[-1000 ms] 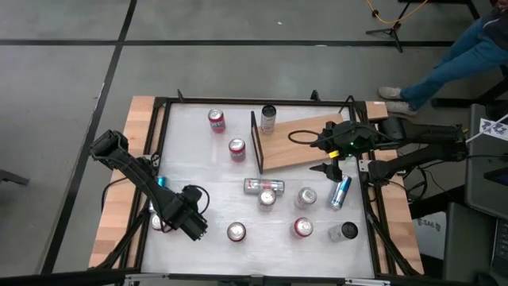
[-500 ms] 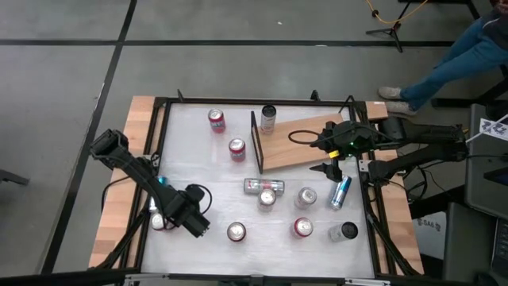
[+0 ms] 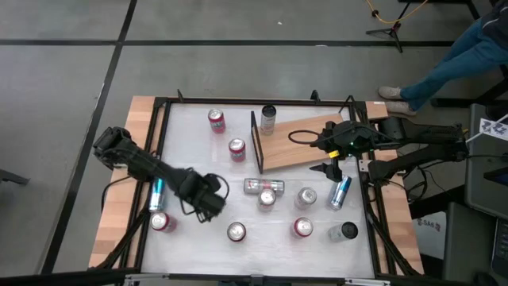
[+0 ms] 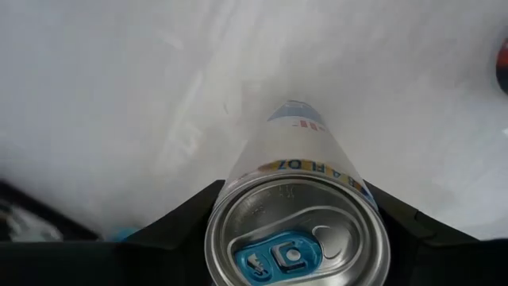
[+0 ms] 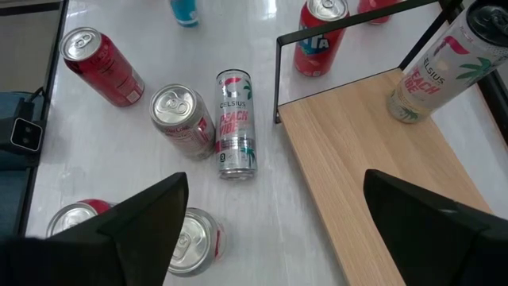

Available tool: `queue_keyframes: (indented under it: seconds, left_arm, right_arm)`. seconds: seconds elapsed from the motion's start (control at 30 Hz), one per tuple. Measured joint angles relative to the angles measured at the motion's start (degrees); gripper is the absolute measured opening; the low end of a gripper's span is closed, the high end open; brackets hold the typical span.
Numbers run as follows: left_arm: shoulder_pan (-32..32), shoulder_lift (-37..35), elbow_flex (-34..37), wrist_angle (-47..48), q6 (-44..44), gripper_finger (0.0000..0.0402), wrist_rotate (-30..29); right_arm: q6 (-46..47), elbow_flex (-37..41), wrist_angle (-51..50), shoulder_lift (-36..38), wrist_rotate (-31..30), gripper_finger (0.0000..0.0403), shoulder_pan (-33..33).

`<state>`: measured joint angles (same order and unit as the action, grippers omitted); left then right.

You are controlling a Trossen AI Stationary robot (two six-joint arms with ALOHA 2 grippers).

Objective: Place canned beverage on shelf
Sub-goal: Put the middle blue white soda can on the shelf

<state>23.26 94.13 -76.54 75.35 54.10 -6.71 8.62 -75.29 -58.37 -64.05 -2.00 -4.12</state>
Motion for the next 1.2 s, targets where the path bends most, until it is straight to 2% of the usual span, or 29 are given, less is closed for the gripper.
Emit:
queue_keyframes:
  seconds: [0.27,0.6,0.83,0.93,1.07,1.2]
  left_arm:
    - [-9.5,0.0,-0.6,-2.7,-21.6,0.0219,-4.0]
    - [-19.4,0.0,-0.6,-9.9,-39.3,0.0219,-4.5]
    - [-22.7,0.0,-0.6,-11.5,-45.9,0.0220,-4.2]
    - [-23.3,0.0,-1.2,-11.1,-46.7,0.0220,-1.1]
    - [-23.3,0.0,-4.9,-8.7,-46.9,0.0220,0.8]
    - [-23.3,0.0,-11.6,-4.7,-46.9,0.0220,0.6]
  right_arm:
    - [0.0,0.0,0.0,0.0,0.0,0.0369,0.0]
    - [0.0,0.0,0.1,-0.3,0.0,0.0369,0.0]
    - [0.0,0.0,1.8,-3.0,0.0,0.0369,0.0]
    - [-0.5,0.0,3.3,-4.7,0.0,0.0369,0.0]
    - [-2.5,0.0,5.4,-6.8,0.0,0.0369,0.0]
    - [-3.1,0.0,7.7,-8.4,0.0,0.0369,0.0]
